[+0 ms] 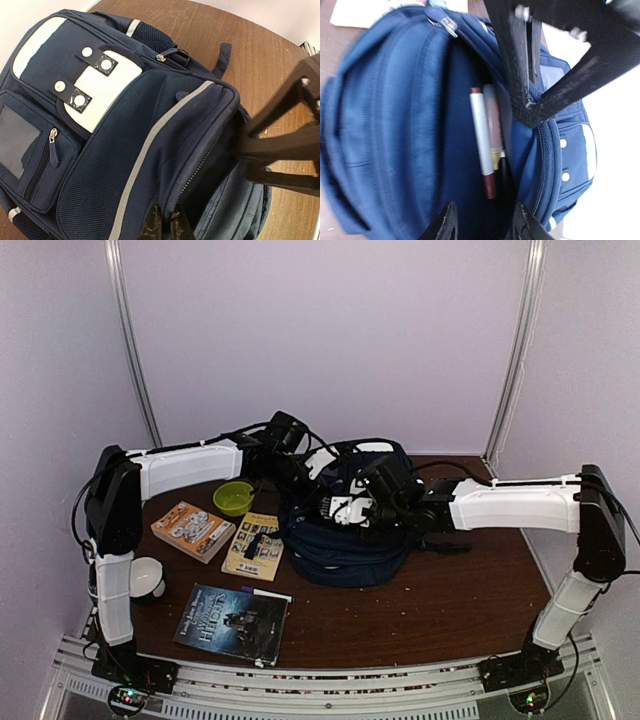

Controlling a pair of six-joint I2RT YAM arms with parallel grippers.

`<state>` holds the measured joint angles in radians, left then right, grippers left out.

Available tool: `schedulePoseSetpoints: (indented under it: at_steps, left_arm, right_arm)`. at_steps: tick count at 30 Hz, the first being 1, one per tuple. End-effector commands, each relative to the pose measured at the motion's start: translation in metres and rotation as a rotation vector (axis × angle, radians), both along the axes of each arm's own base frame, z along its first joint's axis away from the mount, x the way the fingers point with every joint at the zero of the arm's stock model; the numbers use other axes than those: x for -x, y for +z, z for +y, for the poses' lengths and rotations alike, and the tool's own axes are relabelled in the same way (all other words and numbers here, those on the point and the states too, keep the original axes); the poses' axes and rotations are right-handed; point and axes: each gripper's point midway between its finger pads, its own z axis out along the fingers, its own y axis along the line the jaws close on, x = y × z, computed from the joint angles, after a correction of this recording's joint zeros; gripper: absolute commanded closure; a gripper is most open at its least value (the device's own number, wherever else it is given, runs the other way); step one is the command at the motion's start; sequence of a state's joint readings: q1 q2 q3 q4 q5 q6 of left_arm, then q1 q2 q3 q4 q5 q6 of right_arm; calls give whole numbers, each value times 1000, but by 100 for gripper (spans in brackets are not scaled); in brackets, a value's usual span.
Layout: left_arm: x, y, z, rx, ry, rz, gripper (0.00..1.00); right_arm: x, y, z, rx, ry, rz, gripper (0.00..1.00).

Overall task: Pack the student bag
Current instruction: Place the pen in the upper front pocket of the bag, then move the pen to the center of the board.

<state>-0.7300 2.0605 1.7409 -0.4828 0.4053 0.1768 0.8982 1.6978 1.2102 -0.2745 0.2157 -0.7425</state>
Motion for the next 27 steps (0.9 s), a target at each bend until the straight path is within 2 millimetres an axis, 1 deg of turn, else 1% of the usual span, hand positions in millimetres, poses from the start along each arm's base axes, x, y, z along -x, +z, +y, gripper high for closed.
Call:
schedulePoseSetpoints:
  at_steps: [1, 3, 7, 8, 11, 14, 18, 22, 27]
  left_arm:
    - [-3, 35, -5, 73, -1, -41, 99]
    - [-3, 35, -5, 73, -3, -41, 99]
    - [-3, 34, -6, 74, -3, -37, 99]
    - [-2, 35, -6, 76, -4, -35, 99]
    - [-2, 35, -6, 79, -5, -33, 99]
    - [-2, 35, -6, 80, -6, -31, 99]
    - [-1, 36, -7, 83, -6, -28, 99]
    - [-1, 37, -7, 87, -5, -27, 99]
    - [-2, 39, -7, 90, -4, -29, 99]
  right_arm:
    - [47, -14, 11, -69, 69, 195, 62]
    - [66, -19, 23, -113, 108, 284, 64]
    - [93, -27, 48, -173, 168, 441, 69]
    - [102, -31, 55, -183, 188, 497, 70]
    - [117, -39, 72, -204, 229, 594, 72]
    - [130, -49, 86, -199, 267, 655, 73]
    - [139, -66, 102, -184, 277, 705, 73]
    - [139, -79, 117, -170, 272, 727, 73]
    - [134, -92, 130, -144, 261, 726, 72]
